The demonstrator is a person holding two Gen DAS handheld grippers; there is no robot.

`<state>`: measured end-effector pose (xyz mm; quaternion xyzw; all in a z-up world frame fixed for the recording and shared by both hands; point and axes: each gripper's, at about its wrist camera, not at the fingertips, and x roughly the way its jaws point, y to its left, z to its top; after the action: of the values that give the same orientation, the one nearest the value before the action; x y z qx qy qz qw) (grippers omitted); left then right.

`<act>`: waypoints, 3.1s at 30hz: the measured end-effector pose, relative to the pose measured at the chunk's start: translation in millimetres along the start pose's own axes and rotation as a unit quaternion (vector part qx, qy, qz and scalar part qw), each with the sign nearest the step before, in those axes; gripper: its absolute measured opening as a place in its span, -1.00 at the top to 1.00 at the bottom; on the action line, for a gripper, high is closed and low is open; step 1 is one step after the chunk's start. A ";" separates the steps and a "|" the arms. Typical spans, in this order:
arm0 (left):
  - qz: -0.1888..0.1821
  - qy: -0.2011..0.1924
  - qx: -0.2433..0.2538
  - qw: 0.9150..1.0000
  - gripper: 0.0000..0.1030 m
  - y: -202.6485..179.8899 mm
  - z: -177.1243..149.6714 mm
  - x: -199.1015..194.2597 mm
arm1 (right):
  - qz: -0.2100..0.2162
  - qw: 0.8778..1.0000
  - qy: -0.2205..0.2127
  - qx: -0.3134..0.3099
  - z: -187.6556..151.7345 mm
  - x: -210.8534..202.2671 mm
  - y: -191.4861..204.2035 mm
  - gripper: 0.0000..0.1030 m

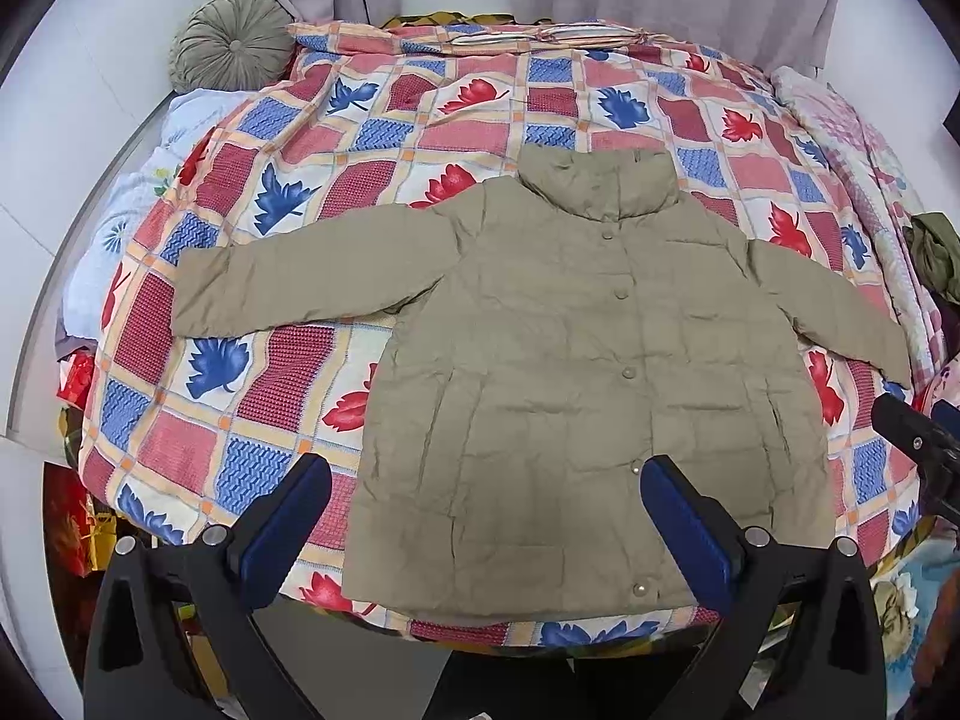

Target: Fold large clothes

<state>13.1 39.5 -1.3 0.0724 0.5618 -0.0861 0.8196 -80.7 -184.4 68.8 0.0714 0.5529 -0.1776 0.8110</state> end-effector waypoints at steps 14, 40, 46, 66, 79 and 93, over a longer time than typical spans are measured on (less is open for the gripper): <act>0.001 0.006 -0.001 1.000 -1.00 5.2 -0.2 3.9 | 0.000 1.000 0.003 0.000 -0.2 0.8 3.1 -1.00; 0.001 0.007 0.000 1.000 -1.00 5.3 0.0 3.9 | 0.001 1.000 0.005 0.000 0.6 0.0 1.6 -1.00; 0.002 0.007 0.000 1.000 -1.00 5.2 -0.3 4.0 | 0.001 1.000 0.005 -0.001 0.3 -0.1 3.1 -1.00; 0.003 0.007 -0.001 1.000 -1.00 3.2 -1.6 4.1 | 0.000 1.000 0.006 0.000 -0.6 0.1 -1.1 -1.00; 0.003 0.008 0.000 1.000 -1.00 2.0 -2.7 3.7 | 0.000 1.000 0.008 0.000 0.4 1.5 3.7 -1.00; 0.003 0.009 0.000 1.000 -1.00 2.7 -4.3 3.5 | 0.000 1.000 0.008 0.000 0.2 3.1 0.9 -1.00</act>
<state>11.0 42.8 -6.1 0.0745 0.5694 -0.0828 0.8145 -79.1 -184.4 65.9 0.0729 0.5596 -0.1765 0.8064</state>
